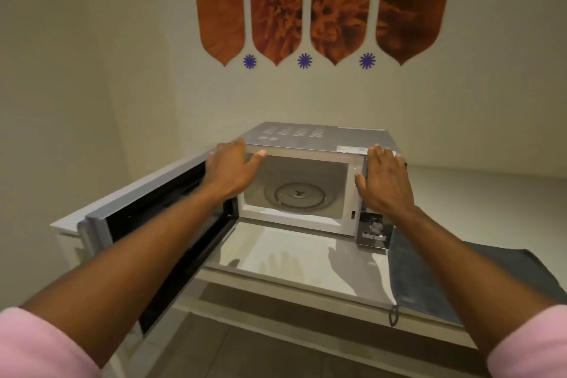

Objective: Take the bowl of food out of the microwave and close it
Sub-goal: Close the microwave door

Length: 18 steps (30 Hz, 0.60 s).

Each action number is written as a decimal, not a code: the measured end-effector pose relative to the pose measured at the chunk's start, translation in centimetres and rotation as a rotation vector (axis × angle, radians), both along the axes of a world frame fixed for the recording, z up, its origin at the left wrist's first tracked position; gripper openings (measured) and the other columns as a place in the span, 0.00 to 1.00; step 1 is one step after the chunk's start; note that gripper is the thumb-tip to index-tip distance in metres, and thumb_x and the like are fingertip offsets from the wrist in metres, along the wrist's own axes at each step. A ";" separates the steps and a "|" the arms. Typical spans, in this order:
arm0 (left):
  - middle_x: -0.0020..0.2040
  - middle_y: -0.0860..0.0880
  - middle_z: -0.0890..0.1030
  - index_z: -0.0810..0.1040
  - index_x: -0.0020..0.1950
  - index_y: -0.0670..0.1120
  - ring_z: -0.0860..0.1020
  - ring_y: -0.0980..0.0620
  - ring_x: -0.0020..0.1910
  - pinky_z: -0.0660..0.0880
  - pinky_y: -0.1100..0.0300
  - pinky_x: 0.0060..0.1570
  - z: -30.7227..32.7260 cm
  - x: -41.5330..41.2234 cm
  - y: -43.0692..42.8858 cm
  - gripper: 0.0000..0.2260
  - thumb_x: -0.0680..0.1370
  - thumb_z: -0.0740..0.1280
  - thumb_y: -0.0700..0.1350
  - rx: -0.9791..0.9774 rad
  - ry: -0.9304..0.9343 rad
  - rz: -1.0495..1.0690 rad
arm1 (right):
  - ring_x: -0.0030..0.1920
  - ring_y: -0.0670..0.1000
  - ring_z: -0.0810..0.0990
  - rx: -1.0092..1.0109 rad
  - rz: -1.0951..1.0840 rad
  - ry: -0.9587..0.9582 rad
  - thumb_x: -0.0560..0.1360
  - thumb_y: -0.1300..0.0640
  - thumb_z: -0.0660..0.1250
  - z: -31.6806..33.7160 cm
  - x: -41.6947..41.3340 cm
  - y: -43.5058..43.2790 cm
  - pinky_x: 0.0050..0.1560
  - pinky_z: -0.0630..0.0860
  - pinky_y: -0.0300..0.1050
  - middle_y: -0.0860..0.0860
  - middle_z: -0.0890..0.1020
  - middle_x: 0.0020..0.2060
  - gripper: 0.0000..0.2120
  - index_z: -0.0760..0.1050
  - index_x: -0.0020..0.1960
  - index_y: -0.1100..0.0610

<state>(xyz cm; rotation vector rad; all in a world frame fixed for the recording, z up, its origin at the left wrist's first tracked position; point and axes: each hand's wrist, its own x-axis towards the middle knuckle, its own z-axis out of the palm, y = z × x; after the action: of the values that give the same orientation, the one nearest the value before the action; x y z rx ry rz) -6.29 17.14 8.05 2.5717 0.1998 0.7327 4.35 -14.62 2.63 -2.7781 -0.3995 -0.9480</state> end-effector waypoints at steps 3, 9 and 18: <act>0.79 0.39 0.71 0.70 0.77 0.42 0.61 0.33 0.82 0.58 0.34 0.78 1.0 -0.8 3.2 0.35 0.82 0.57 0.67 0.240 0.114 0.205 | 0.76 0.62 0.67 -0.020 -0.017 0.011 0.81 0.43 0.60 -0.3 0.2 0.0 0.79 0.60 0.62 0.60 0.70 0.76 0.32 0.63 0.78 0.61; 0.45 0.46 0.81 0.78 0.57 0.42 0.80 0.45 0.45 0.75 0.50 0.46 1.3 -1.9 7.6 0.28 0.80 0.62 0.68 0.280 0.412 0.275 | 0.78 0.61 0.65 -0.068 -0.033 0.041 0.82 0.42 0.58 -0.3 0.1 -0.3 0.80 0.58 0.61 0.59 0.69 0.77 0.32 0.61 0.79 0.60; 0.63 0.38 0.82 0.79 0.63 0.39 0.76 0.41 0.53 0.70 0.52 0.53 3.5 -2.0 6.4 0.33 0.82 0.56 0.68 0.303 0.485 0.179 | 0.78 0.61 0.65 -0.106 -0.024 0.023 0.82 0.43 0.57 -0.6 0.3 -0.9 0.81 0.56 0.63 0.59 0.69 0.77 0.30 0.61 0.79 0.59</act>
<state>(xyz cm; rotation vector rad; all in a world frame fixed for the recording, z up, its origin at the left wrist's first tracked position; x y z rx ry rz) -8.29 23.52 11.51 3.0174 0.5107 0.1909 4.65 -15.55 2.05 -2.8923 -0.4255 -0.9252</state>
